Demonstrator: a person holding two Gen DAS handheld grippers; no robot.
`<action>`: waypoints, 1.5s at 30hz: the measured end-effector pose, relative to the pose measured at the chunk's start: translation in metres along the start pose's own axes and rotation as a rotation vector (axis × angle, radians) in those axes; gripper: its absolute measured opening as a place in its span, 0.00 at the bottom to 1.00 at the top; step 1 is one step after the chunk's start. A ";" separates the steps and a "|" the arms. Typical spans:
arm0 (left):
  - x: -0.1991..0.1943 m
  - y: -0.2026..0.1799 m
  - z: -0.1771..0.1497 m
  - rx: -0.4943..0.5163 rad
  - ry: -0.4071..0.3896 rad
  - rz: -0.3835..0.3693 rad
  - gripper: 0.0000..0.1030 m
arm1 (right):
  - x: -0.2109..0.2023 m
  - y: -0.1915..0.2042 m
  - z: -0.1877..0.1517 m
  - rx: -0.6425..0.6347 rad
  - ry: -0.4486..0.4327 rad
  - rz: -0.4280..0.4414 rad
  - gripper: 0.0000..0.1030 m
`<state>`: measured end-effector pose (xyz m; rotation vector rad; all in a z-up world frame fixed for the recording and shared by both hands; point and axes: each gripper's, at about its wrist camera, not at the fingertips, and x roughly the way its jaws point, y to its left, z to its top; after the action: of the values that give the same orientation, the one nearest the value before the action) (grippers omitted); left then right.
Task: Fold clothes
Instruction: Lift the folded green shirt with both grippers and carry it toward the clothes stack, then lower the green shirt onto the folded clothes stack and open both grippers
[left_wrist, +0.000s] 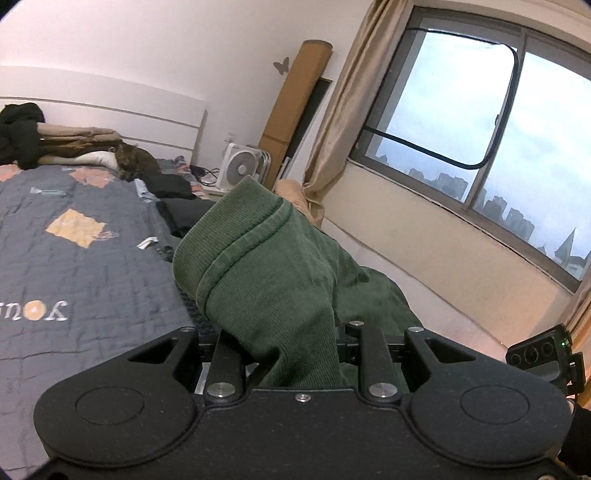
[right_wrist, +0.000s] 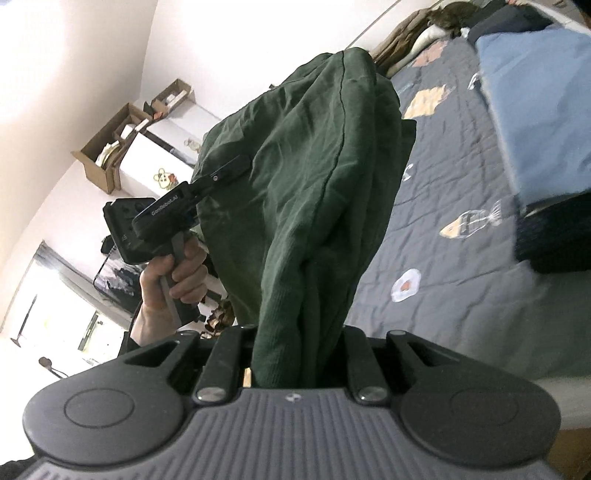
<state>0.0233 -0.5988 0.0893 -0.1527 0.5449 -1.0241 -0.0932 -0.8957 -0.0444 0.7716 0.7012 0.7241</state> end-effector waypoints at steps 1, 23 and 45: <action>0.009 -0.004 0.002 0.002 0.005 -0.002 0.23 | -0.006 -0.006 0.003 0.002 -0.005 -0.001 0.14; 0.246 -0.013 0.061 0.045 0.133 -0.037 0.23 | -0.072 -0.155 0.120 0.082 -0.111 -0.099 0.14; 0.397 0.073 0.059 -0.027 0.280 0.049 0.27 | -0.051 -0.271 0.181 0.107 -0.072 -0.222 0.18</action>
<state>0.2677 -0.9029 -0.0294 -0.0184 0.8133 -0.9966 0.1017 -1.1394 -0.1515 0.7990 0.7511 0.4576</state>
